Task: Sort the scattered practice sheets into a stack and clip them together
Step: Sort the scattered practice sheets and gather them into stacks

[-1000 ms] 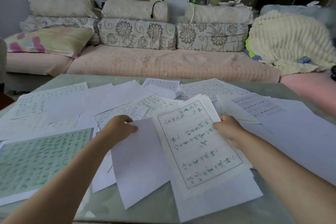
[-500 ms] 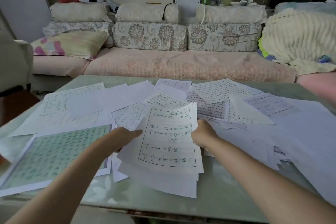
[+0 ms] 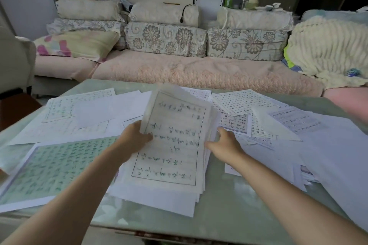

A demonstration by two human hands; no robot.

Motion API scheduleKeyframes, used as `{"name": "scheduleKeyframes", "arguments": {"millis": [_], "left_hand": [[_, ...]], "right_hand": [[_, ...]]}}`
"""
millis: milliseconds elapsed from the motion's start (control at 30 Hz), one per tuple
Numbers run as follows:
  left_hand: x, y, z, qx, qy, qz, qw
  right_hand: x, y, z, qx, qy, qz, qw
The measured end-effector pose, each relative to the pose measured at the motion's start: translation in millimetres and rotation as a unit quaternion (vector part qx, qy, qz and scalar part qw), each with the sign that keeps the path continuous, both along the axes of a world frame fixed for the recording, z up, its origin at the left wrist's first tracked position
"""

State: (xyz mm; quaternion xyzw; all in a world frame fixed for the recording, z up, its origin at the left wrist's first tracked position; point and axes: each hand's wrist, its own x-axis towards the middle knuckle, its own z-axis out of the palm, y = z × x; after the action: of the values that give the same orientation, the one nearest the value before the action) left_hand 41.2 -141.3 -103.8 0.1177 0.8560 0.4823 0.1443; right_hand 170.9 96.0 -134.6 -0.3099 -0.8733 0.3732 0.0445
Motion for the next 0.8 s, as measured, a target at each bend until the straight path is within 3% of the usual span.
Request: {"name": "scheduleKeyframes", "arguments": {"millis": [100, 167, 300, 433, 633, 800], "left_hand": [[6, -1, 8, 0.11, -0.005, 0.005, 0.994], [11, -2, 10, 0.176, -0.024, -0.009, 0.984], [27, 7, 19, 0.263, 0.015, -0.028, 0.964], [44, 24, 37, 0.334, 0.09, -0.022, 0.938], [63, 43, 41, 0.316, 0.169, 0.011, 0.934], [66, 55, 35, 0.278, 0.203, 0.028, 0.938]], "right_hand": [[6, 0, 17, -0.163, 0.121, -0.023, 0.979], [9, 0, 26, -0.219, 0.199, -0.003, 0.955], [15, -5, 46, -0.107, 0.291, 0.012, 0.951], [24, -4, 74, -0.041, 0.407, -0.007, 0.913], [36, 5, 66, -0.075, 0.347, 0.038, 0.934], [37, 5, 65, -0.123, 0.344, 0.017, 0.931]]}}
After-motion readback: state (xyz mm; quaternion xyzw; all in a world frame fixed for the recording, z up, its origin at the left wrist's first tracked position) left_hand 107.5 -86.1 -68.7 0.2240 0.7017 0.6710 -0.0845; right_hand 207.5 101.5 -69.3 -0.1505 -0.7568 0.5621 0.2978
